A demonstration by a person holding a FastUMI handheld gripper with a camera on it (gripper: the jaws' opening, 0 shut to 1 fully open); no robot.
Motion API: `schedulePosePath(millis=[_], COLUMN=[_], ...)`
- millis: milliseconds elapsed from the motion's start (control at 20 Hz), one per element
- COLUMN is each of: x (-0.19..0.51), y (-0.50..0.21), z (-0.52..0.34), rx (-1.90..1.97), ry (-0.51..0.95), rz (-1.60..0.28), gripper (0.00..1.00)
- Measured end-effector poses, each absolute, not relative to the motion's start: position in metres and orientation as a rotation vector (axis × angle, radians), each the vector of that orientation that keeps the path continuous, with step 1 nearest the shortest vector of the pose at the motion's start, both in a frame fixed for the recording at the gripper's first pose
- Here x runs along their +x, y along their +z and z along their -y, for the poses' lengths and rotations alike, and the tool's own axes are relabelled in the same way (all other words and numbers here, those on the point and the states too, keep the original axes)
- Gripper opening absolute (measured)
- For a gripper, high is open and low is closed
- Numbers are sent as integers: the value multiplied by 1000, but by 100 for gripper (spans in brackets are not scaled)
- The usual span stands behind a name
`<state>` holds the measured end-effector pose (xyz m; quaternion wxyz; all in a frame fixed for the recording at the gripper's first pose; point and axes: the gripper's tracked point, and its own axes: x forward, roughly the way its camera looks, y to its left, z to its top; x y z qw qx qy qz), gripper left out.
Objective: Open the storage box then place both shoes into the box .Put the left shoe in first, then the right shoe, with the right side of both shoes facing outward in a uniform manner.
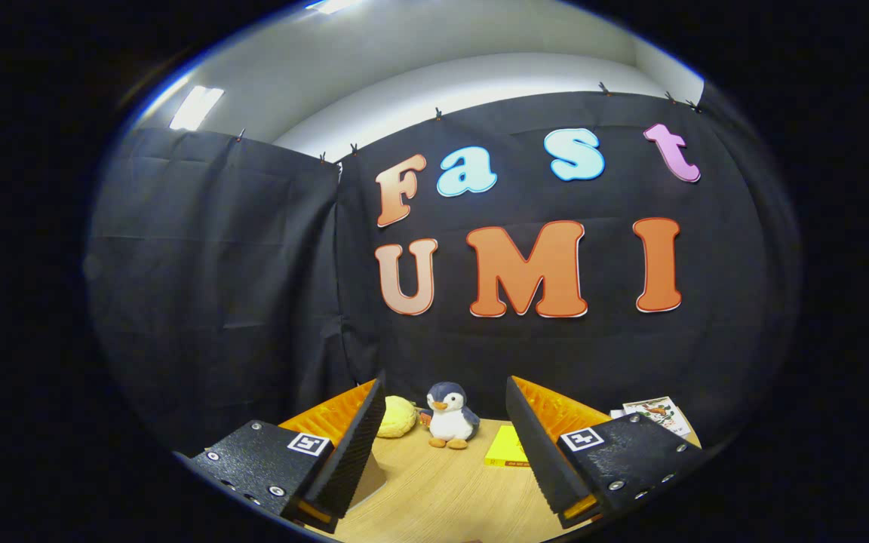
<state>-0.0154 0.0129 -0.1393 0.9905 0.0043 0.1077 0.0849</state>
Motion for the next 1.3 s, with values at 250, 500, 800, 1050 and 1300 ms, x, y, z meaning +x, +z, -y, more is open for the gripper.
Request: schedulePosePath(millis=[250, 500, 800, 1050, 1300], x=[-36, -45, -62, -69, -73], y=[-118, -107, -104, -109, -117], z=[23, 32, 45, 53, 59], rx=[-39, -19, -6, 0, 26], ry=[106, 66, 25, -1, -11], rz=[-152, -125, -141, -151, -167], gripper=[97, 97, 97, 97, 97])
